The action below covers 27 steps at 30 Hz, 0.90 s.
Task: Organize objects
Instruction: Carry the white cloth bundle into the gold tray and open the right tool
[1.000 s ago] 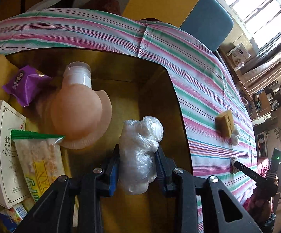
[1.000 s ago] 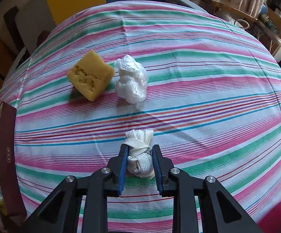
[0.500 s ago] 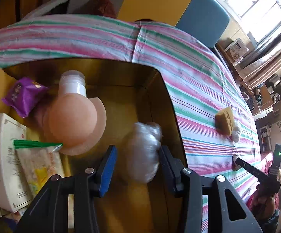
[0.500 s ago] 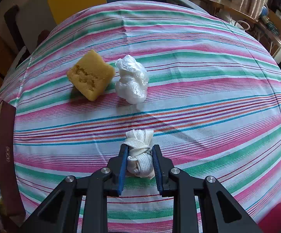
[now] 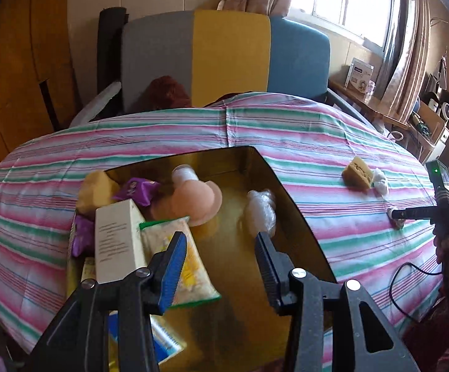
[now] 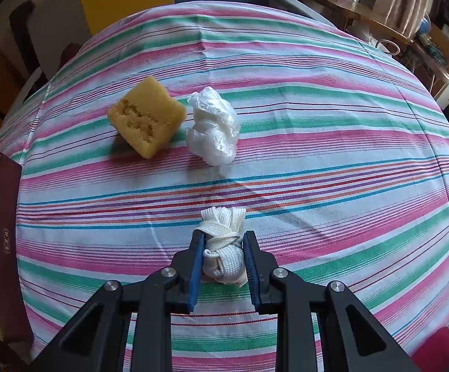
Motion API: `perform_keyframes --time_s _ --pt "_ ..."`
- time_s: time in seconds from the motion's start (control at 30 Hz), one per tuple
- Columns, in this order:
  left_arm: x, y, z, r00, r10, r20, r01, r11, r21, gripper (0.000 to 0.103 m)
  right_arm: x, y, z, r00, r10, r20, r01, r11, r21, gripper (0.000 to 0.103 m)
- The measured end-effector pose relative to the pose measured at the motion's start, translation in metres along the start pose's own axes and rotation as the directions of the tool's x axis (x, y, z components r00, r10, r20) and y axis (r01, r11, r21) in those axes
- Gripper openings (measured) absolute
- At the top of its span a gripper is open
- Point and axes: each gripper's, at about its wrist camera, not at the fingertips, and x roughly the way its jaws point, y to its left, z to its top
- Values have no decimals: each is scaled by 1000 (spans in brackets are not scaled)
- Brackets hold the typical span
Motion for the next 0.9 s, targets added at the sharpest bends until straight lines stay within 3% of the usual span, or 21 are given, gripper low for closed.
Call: perform_keyframes --time_s 0.53,0.9 --pt "-11 18 -30 1000 -3 -21 2 999 -33 46 0 9 -2 999 -53 9 53 998 -44 26" --pt "-21 32 -38 1000 6 -21 -7 999 -50 46 -20 22 -23 997 -72 11 73 996 -56 26"
